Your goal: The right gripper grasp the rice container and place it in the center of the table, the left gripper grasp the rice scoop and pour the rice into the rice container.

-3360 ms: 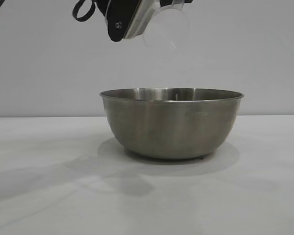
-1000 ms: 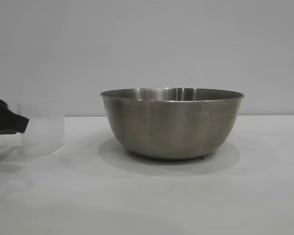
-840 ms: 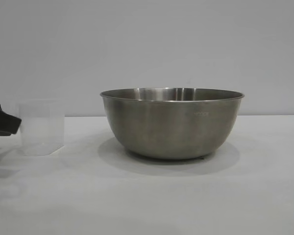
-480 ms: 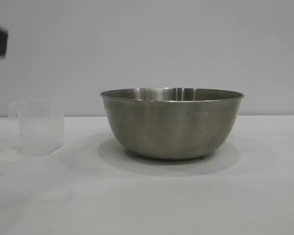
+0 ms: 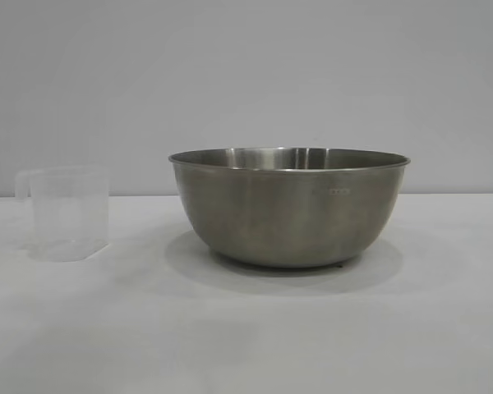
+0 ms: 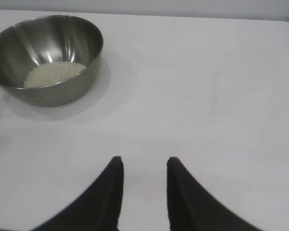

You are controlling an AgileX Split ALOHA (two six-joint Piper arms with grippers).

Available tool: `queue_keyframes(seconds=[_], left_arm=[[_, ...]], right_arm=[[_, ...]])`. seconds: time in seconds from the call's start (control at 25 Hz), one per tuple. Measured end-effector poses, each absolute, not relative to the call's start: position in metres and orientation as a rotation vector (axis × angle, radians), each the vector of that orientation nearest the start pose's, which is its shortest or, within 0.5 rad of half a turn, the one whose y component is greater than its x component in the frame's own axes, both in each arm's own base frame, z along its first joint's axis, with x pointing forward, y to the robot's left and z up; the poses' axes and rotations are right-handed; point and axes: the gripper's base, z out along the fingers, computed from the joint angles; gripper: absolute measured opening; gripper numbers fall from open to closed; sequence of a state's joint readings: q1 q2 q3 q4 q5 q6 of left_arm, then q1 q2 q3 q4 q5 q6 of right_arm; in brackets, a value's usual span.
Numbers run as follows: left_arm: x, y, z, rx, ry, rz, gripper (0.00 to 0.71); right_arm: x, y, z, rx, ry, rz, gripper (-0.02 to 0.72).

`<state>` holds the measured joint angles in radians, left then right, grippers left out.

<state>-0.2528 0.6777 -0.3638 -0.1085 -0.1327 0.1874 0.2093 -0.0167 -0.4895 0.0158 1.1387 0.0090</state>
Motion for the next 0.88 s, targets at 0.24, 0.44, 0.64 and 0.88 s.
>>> queue_keyframes(seconds=[0.24, 0.44, 0.64, 0.88], left_arm=[[0.095, -0.026, 0.284, 0.346, 1.750, -0.106, 0.160], [0.077, -0.014, 0.276, 0.372, 1.889, 0.004, 0.160], [0.057, 0.004, 0.286, 0.188, 1.919, 0.079, 0.160], [0.026, 0.021, 0.282, 0.101, 1.918, 0.159, 0.160]], right_arm=[[-0.010, -0.001, 0.268, -0.213, 2.109, 0.149, 0.216], [-0.010, -0.001, 0.268, -0.213, 2.109, 0.149, 0.216], [-0.010, -0.001, 0.268, -0.213, 2.109, 0.149, 0.216], [-0.010, -0.001, 0.268, -0.213, 2.109, 0.149, 0.216]])
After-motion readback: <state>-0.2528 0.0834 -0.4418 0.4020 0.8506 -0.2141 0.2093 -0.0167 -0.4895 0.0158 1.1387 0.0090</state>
